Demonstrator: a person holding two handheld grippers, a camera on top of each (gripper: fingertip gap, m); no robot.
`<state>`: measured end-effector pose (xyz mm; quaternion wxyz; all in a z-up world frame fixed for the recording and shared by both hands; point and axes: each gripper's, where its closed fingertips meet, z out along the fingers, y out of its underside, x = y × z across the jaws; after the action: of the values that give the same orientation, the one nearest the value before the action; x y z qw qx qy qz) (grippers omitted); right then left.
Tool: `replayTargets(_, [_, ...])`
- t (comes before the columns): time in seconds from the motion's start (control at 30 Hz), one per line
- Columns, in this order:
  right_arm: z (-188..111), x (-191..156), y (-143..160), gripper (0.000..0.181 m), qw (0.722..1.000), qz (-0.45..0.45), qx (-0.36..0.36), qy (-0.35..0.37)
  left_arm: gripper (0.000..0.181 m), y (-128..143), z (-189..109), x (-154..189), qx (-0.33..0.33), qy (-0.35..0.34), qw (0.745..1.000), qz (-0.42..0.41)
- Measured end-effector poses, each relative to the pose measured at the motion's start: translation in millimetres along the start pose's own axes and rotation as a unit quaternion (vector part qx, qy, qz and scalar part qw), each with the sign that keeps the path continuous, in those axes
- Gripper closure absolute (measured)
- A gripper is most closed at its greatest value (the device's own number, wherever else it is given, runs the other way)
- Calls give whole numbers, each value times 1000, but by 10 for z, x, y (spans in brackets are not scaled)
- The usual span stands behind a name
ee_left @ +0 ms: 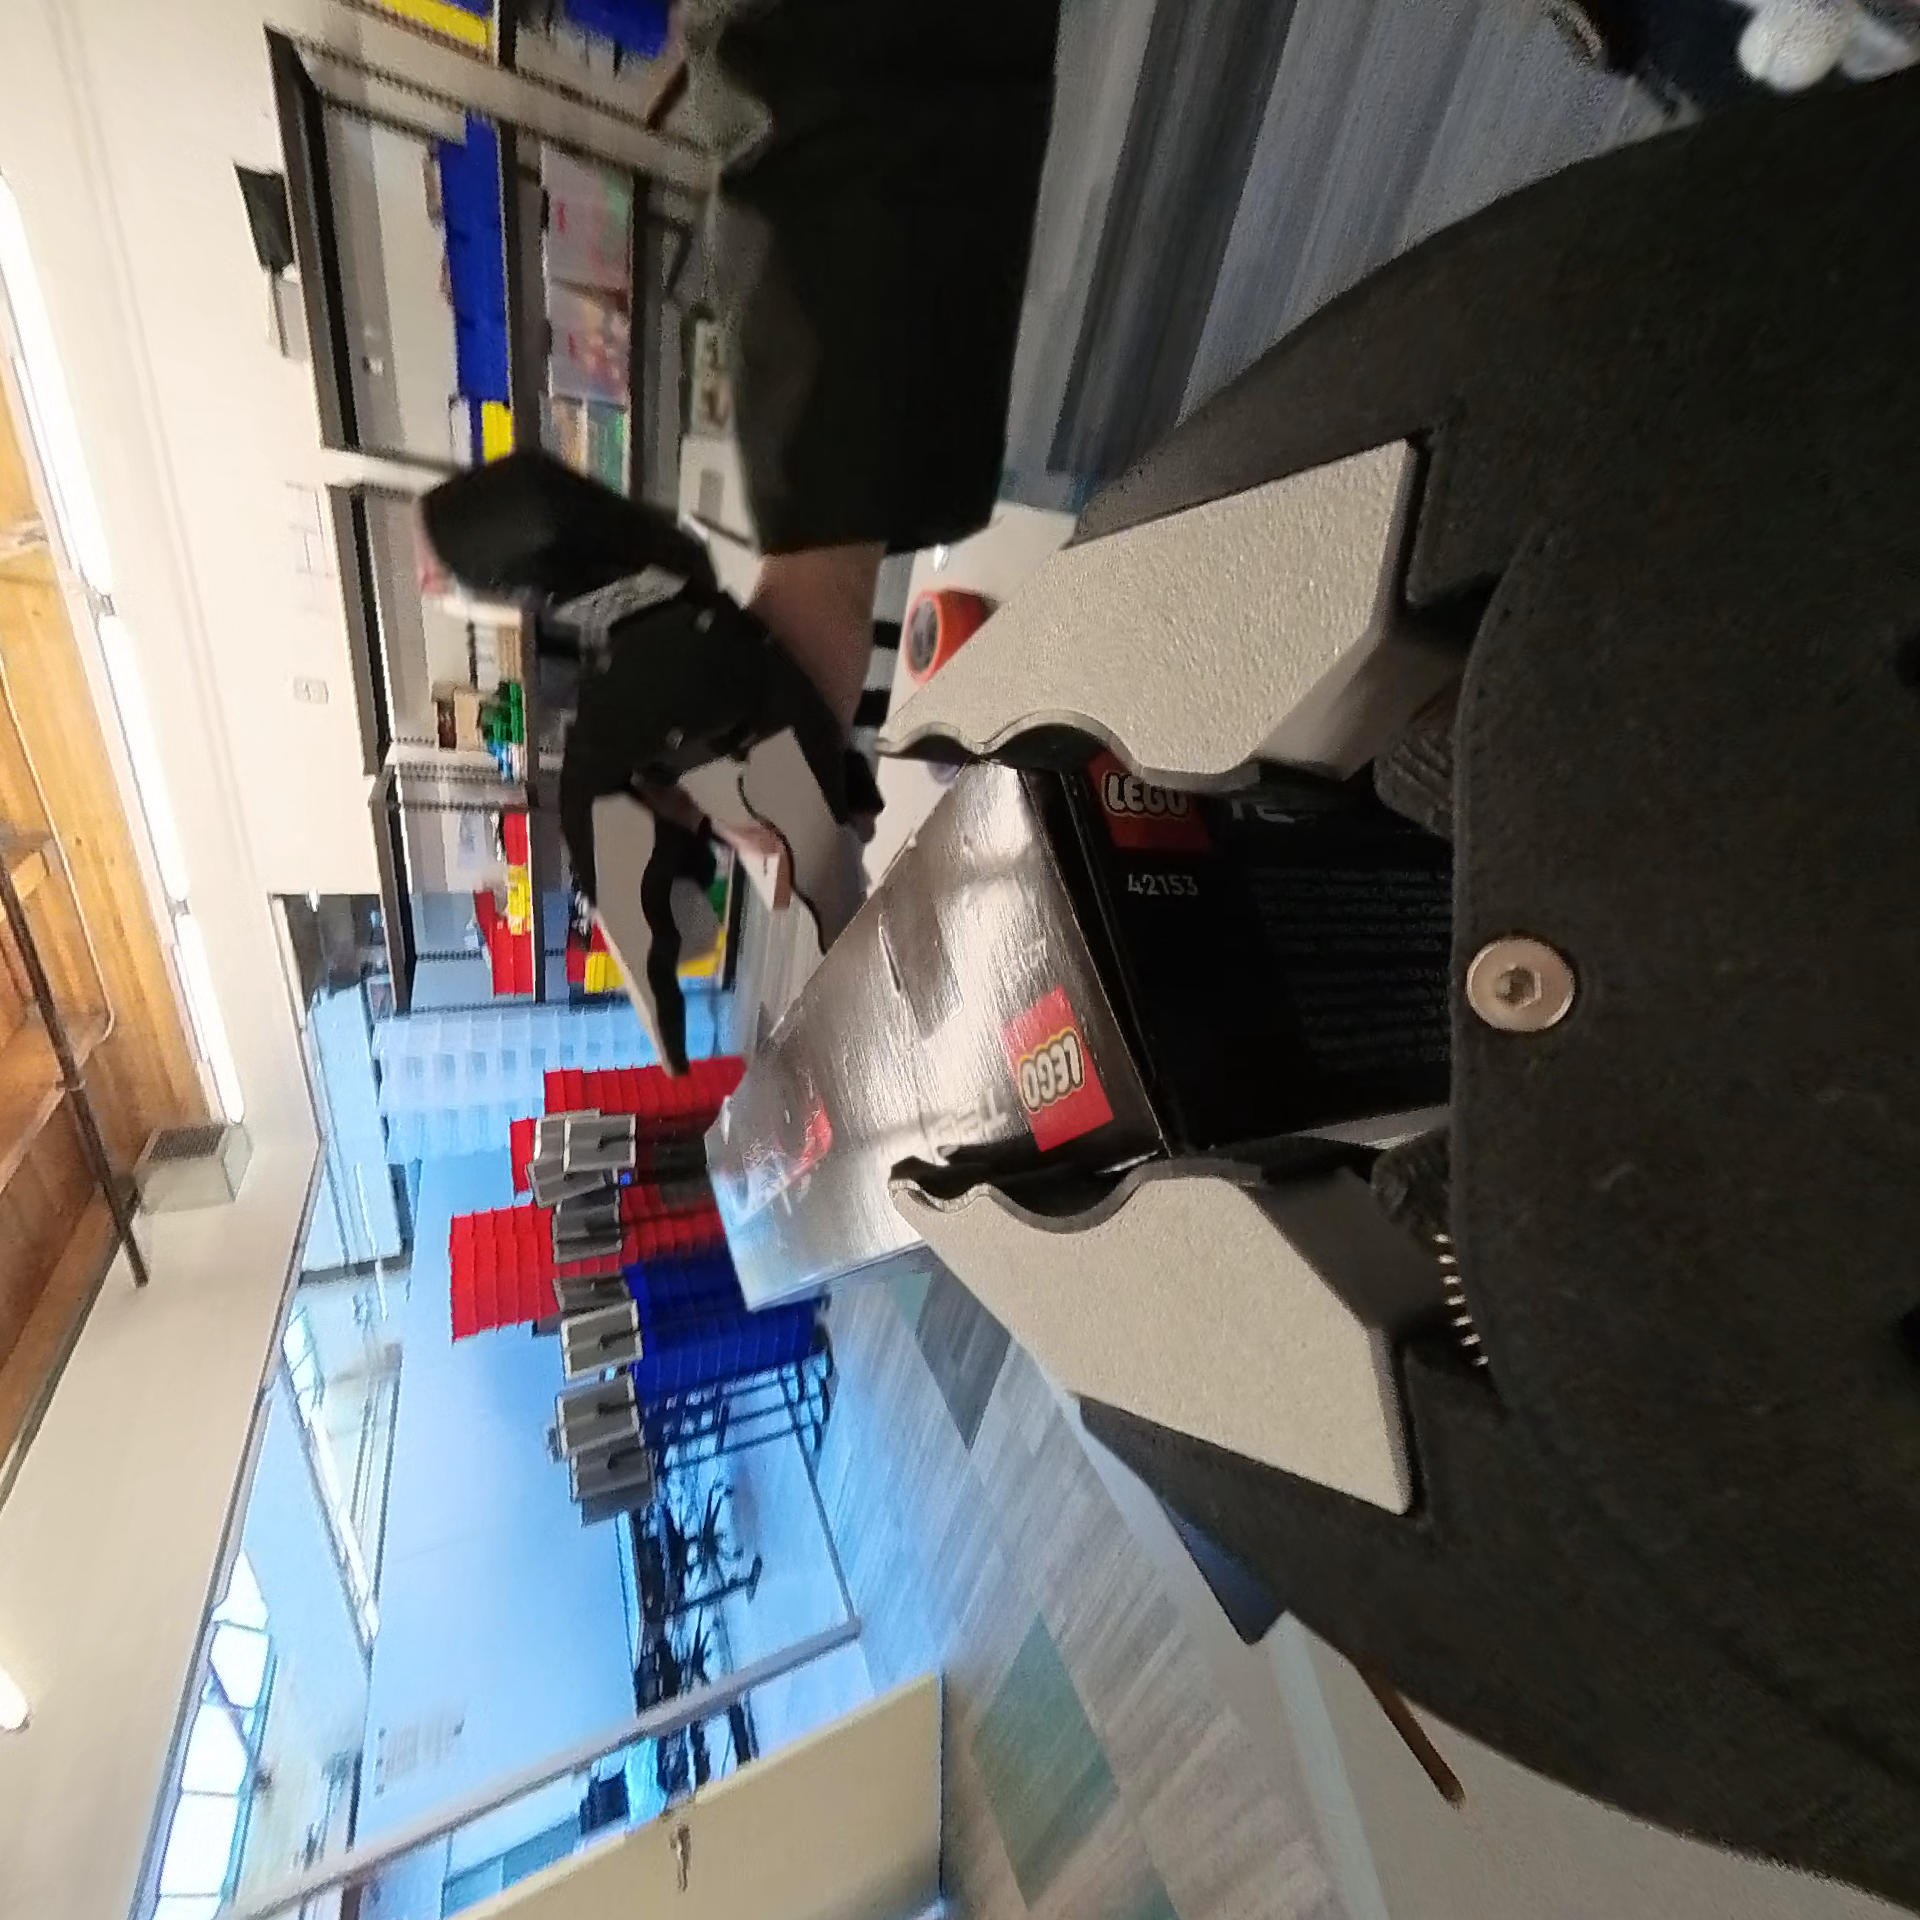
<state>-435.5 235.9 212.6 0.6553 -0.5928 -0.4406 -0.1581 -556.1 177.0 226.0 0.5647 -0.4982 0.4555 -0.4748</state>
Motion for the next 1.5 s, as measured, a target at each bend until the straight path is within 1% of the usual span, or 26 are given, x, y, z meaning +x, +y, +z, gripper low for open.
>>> replayTargets(0.07, [-189,16,-26,115,998,-6,27,50,107,-13,52,8,14,-37,999,7])
replayTargets(0.13, [-352,-70,25,115,998,14,38,49,107,-14,107,11,22,-75,997,7])
replayTargets(0.2, [-511,-266,108,117,998,52,44,-8,109,-19,178,40,23,-111,993,21])
replayTargets(0.27, [-729,-413,197,125,994,81,47,-58,110,-20,254,92,18,-141,989,41])
replayTargets(0.33, [-963,-478,322,141,992,89,42,-80,112,-36,300,125,11,-172,982,73])
replayTargets(0.4, [-1136,-487,429,145,987,126,41,-95,114,-52,310,125,0,-200,975,93])
replayTargets(0.47, [-1227,-468,489,146,973,191,40,-119,114,-54,316,125,-2,-208,975,72])
replayTargets(0.5, [-1241,-449,495,150,965,221,38,-135,109,-67,319,121,2,-207,977,39])
replayTargets(0.57, [-1235,-459,402,181,942,272,44,-194,101,-197,317,120,31,-192,981,-19])
replayTargets(0.63, [-1115,-375,234,181,908,349,62,-223,96,-508,205,-11,91,-193,975,-67])
replayTargets(0.67, [-1031,-324,129,181,880,403,81,-237,98,-654,172,-67,110,-172,974,-104])
replayTargets(0.7, [-944,-279,14,181,840,467,100,-259,102,-745,177,-120,107,-138,973,-150])
replayTargets(0.77, [-778,-161,-215,181,725,601,138,-306,109,-732,252,-248,48,-81,970,-224])
replayTargets(0.8, [-683,-94,-261,181,673,655,147,-311,118,-668,302,-265,8,-44,970,-241])
replayTargets(0.83, [-578,-61,-246,181,634,697,143,-304,124,-545,354,-278,-42,-16,968,-249])
replayTargets(0.87, [-469,-100,-186,181,621,716,120,-295,124,-392,401,-295,-95,2,964,-248])
replayTargets(0.93, [-295,-327,-49,181,661,689,57,-292,124,-138,483,-262,-167,44,953,-248])
replayTargets(0.97, [-241,-425,-21,181,675,675,38,-295,123,-41,513,-262,-190,58,948,-249])
replayTargets(1.0, [-201,-476,-33,181,677,673,36,-296,124,-27,548,-304,-183,62,949,-250])
replayTargets(1.07, [-136,-493,-68,181,671,682,46,-286,120,-7,590,-393,-171,63,946,-267])
replayTargets(1.1, [-101,-481,-54,181,673,686,50,-271,116,58,597,-412,-184,61,942,-273])
replayTargets(1.13, [-76,-479,-37,181,675,689,52,-259,107,119,602,-417,-198,59,939,-274])
replayTargets(1.23, [-60,-479,-27,181,667,700,62,-246,109,138,617,-390,-216,58,938,-263])
replayTargets(1.33, [-57,-489,-23,181,662,705,76,-245,112,196,608,-378,-272,39,939,-209])
replayTargets(1.43, [-60,-489,-44,181,660,704,90,-248,115,299,576,-379,-348,16,918,-187])
replayTargets(1.5, [-95,-452,-52,175,652,709,97,-252,116,322,586,-367,-372,11,911,-175])
